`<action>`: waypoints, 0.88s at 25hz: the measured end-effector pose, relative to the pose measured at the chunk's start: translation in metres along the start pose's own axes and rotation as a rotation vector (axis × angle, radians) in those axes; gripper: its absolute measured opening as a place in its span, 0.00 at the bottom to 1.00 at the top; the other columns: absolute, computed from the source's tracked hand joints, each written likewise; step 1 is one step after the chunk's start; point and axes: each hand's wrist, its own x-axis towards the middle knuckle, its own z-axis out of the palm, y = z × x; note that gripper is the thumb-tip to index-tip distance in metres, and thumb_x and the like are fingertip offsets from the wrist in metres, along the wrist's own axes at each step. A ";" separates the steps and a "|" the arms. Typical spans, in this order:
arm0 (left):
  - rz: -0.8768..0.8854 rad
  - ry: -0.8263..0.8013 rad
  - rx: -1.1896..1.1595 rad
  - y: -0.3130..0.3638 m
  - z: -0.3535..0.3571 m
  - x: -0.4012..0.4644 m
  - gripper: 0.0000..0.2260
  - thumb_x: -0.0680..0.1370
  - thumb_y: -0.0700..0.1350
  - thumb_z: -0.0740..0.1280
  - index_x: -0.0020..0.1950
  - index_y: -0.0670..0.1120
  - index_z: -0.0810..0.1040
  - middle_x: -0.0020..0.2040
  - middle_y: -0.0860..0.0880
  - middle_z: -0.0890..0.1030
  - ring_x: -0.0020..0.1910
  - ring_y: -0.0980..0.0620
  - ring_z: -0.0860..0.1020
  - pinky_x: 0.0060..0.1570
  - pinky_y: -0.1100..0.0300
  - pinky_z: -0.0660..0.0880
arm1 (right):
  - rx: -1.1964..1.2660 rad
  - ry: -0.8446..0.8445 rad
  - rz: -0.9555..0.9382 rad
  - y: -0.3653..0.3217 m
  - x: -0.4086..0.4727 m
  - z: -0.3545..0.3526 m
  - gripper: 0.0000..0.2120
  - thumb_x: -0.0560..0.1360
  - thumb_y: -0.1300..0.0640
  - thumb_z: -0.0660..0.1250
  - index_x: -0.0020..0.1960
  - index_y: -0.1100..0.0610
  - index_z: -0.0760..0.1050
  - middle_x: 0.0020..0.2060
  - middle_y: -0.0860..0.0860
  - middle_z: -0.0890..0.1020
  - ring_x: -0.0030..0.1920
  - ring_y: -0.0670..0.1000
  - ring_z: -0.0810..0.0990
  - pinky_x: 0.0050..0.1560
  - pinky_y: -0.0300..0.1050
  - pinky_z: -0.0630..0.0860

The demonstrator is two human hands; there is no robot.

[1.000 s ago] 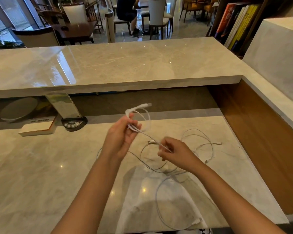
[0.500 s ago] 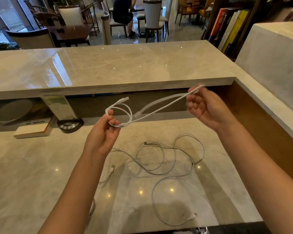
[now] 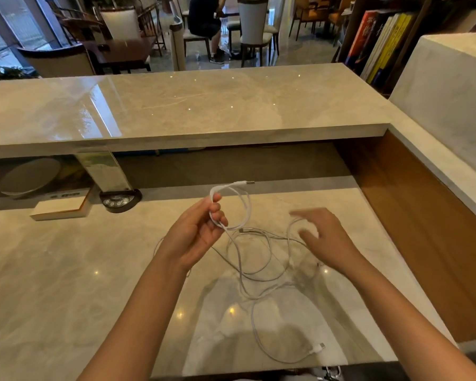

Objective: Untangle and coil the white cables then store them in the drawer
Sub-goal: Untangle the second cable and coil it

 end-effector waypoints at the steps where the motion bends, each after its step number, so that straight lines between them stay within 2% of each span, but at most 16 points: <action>1: -0.021 -0.029 0.045 -0.004 0.003 -0.001 0.08 0.79 0.40 0.58 0.46 0.42 0.76 0.29 0.51 0.74 0.26 0.59 0.73 0.31 0.66 0.77 | 0.331 0.041 0.042 -0.024 0.003 -0.006 0.17 0.76 0.55 0.63 0.64 0.44 0.71 0.60 0.50 0.74 0.61 0.49 0.73 0.62 0.46 0.69; 2: -0.044 -0.058 0.090 -0.007 0.006 -0.002 0.07 0.77 0.40 0.59 0.46 0.42 0.75 0.29 0.51 0.73 0.26 0.58 0.72 0.31 0.65 0.76 | 0.621 -0.037 0.081 -0.048 0.007 -0.013 0.16 0.76 0.49 0.62 0.64 0.43 0.70 0.60 0.48 0.75 0.60 0.46 0.74 0.60 0.45 0.72; 3: -0.069 -0.084 0.135 -0.011 0.008 -0.003 0.06 0.76 0.40 0.59 0.46 0.41 0.75 0.29 0.50 0.73 0.26 0.58 0.72 0.31 0.65 0.76 | 0.757 -0.136 0.095 -0.064 0.012 -0.017 0.17 0.75 0.45 0.61 0.64 0.43 0.69 0.59 0.47 0.77 0.58 0.45 0.76 0.58 0.45 0.74; 4: -0.095 -0.106 0.179 -0.014 0.009 -0.005 0.06 0.77 0.40 0.59 0.46 0.41 0.76 0.30 0.50 0.72 0.26 0.58 0.72 0.31 0.65 0.76 | 0.753 -0.211 0.077 -0.074 0.016 -0.020 0.18 0.75 0.44 0.61 0.64 0.44 0.70 0.57 0.48 0.79 0.55 0.45 0.79 0.56 0.44 0.75; 6: -0.128 -0.125 0.250 -0.018 0.009 -0.010 0.09 0.79 0.39 0.57 0.47 0.40 0.76 0.31 0.49 0.72 0.27 0.57 0.72 0.32 0.64 0.77 | 0.585 -0.267 0.003 -0.085 0.020 -0.024 0.17 0.75 0.50 0.66 0.62 0.49 0.73 0.50 0.50 0.83 0.46 0.44 0.83 0.50 0.41 0.79; 9: -0.139 -0.106 0.348 -0.020 0.006 -0.014 0.10 0.80 0.39 0.57 0.48 0.39 0.78 0.31 0.48 0.73 0.28 0.56 0.73 0.37 0.62 0.79 | 0.373 -0.297 -0.053 -0.082 0.022 -0.025 0.10 0.74 0.60 0.68 0.55 0.54 0.81 0.38 0.50 0.84 0.33 0.42 0.80 0.38 0.35 0.78; 13: -0.085 -0.061 0.770 -0.022 0.004 -0.019 0.10 0.80 0.39 0.59 0.51 0.41 0.80 0.32 0.48 0.77 0.35 0.54 0.79 0.47 0.58 0.79 | 0.230 -0.331 -0.078 -0.078 0.026 -0.027 0.08 0.74 0.61 0.67 0.51 0.56 0.83 0.34 0.50 0.84 0.30 0.42 0.78 0.34 0.33 0.75; 15: -0.059 -0.066 0.906 -0.019 0.005 -0.020 0.10 0.80 0.40 0.60 0.50 0.41 0.81 0.34 0.48 0.79 0.37 0.54 0.80 0.50 0.56 0.78 | 0.216 -0.332 -0.064 -0.076 0.029 -0.029 0.06 0.73 0.59 0.69 0.48 0.55 0.84 0.31 0.47 0.83 0.30 0.41 0.77 0.34 0.34 0.74; 19: -0.144 -0.180 0.905 -0.008 0.005 -0.017 0.13 0.80 0.39 0.59 0.40 0.41 0.80 0.34 0.47 0.80 0.36 0.53 0.80 0.50 0.57 0.80 | 0.397 -0.303 -0.022 -0.066 0.031 -0.028 0.03 0.70 0.60 0.72 0.43 0.59 0.84 0.29 0.47 0.83 0.31 0.43 0.78 0.35 0.31 0.75; 22: -0.157 -0.229 0.626 -0.019 0.003 -0.013 0.14 0.79 0.38 0.57 0.38 0.43 0.79 0.31 0.49 0.78 0.32 0.55 0.78 0.42 0.61 0.79 | 0.564 -0.238 -0.009 -0.058 0.029 -0.013 0.02 0.71 0.60 0.71 0.41 0.58 0.83 0.29 0.49 0.81 0.31 0.45 0.76 0.35 0.35 0.73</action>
